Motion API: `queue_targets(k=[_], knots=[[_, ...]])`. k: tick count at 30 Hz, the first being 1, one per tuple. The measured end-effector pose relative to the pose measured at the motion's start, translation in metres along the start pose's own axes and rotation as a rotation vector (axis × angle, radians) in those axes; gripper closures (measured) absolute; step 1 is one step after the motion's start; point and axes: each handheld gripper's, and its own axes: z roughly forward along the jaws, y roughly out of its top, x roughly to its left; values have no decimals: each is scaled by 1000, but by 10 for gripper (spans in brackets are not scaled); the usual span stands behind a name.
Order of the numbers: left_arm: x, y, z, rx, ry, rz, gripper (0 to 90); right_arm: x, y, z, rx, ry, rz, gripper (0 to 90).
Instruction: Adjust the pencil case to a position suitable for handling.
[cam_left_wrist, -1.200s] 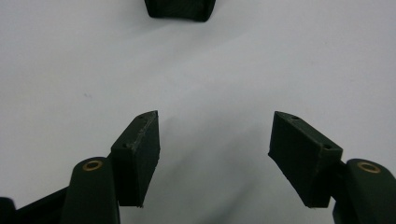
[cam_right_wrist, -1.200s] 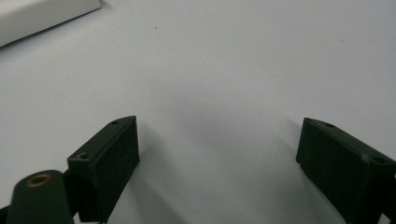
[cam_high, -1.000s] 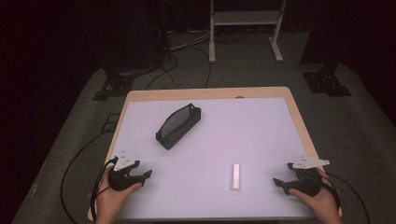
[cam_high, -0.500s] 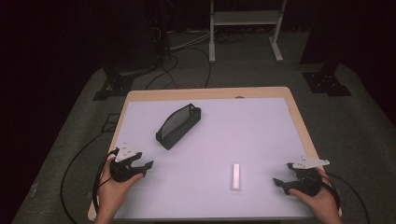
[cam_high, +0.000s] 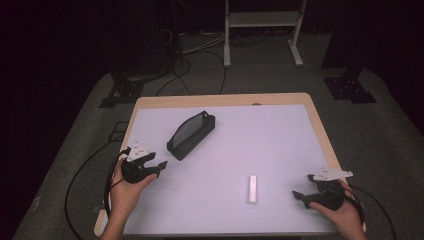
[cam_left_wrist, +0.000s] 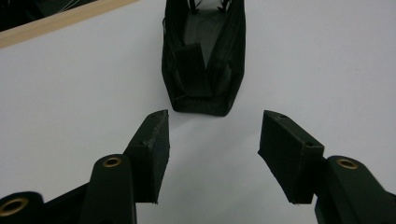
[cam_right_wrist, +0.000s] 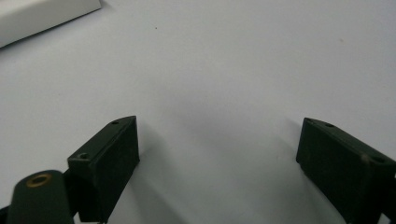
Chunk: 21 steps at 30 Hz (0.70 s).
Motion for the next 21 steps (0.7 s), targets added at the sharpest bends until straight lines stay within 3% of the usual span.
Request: queue_targets(k=[21], knots=[[8, 34, 16, -40, 15, 14, 480, 0, 0, 0, 0, 1, 0, 122]])
